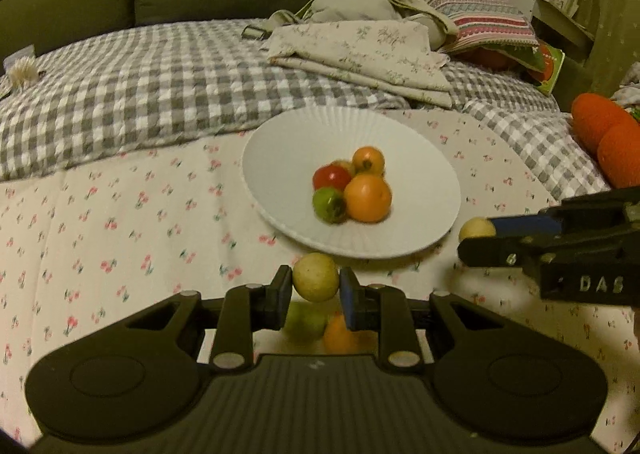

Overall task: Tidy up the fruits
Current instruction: 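Carry both held yellow-green fruits over the white bowl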

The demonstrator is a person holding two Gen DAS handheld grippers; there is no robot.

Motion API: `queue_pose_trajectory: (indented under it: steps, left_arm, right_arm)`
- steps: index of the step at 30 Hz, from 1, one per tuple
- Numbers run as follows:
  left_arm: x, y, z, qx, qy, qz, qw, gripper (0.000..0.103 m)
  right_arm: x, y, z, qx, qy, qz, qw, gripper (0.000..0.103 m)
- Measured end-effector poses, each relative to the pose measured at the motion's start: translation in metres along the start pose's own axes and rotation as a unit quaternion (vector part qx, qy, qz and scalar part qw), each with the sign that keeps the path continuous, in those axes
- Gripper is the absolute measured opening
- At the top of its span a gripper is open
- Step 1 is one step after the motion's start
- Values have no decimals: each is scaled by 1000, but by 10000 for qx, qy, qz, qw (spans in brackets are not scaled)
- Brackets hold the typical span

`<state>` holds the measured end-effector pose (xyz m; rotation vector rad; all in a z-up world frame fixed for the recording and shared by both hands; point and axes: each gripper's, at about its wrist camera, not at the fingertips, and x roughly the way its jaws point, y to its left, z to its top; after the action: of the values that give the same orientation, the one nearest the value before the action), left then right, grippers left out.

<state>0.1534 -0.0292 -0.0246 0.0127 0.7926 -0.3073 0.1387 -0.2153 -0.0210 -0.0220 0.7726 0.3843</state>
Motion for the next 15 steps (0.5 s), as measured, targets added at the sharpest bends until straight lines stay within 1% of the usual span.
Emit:
queue_pose_trajectory:
  steps: [8,10,15]
  left_arm:
    - [28,-13,24,69,-57,-81,9999,24]
    - [35,-16,26,76,-24,-136,9999,24]
    - [50,-31,25,296,45,-181,9994,24]
  right_arm:
    - [12,-21,11,93,-47,-238,9997,27]
    - [18,-27,13,88,-79,-267,9996,27]
    - [30,-30,16,-100,-99,-278,9995,27]
